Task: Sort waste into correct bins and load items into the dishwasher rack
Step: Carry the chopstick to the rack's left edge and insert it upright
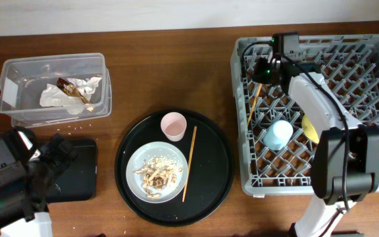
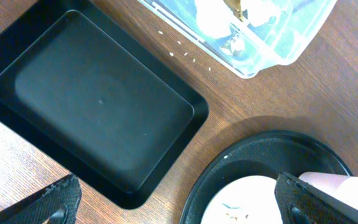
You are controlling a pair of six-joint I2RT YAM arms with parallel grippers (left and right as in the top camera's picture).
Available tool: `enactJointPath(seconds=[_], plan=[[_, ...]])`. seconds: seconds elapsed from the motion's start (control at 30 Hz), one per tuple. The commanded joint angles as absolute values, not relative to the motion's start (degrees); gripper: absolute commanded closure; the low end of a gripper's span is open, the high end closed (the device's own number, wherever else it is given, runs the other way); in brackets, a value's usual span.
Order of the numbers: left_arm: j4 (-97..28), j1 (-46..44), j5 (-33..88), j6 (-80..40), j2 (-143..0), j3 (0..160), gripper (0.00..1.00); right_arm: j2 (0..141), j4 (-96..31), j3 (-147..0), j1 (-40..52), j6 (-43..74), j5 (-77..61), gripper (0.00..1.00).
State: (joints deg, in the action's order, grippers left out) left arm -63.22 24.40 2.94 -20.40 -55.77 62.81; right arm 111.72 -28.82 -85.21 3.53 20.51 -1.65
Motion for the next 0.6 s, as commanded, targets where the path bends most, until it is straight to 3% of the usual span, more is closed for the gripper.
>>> enactJointPath(seconds=[0.0, 0.03, 0.17, 0.27, 0.43, 0.57], plan=[[-63.13, 24.71, 2.52, -20.29, -55.70, 63.64, 0.01, 110.59, -29.19, -85.25, 3.70, 19.97, -2.17, 0.80], [-63.11, 24.71, 2.52, -20.29, -55.70, 63.64, 0.01, 110.04, -29.69, -85.78, 3.73, 19.94, -2.15, 0.90], [-63.13, 24.71, 2.52, -20.29, -55.70, 63.64, 0.01, 107.00, -36.38, -92.01, 3.73, 17.82, -2.20, 0.96], [-63.13, 24.71, 2.52, -20.29, -55.70, 63.64, 0.01, 105.08, -42.06, -98.00, 3.75, 16.21, -3.57, 0.96], [-63.13, 24.71, 2.52, -20.29, -55.70, 63.64, 0.01, 105.14, -43.42, -99.07, 3.79, 1.43, -7.53, 0.96], [-63.11, 24.71, 2.52, -20.29, -55.70, 63.64, 0.01, 105.86, -43.99, -98.65, 3.92, -0.45, -11.42, 0.96]])
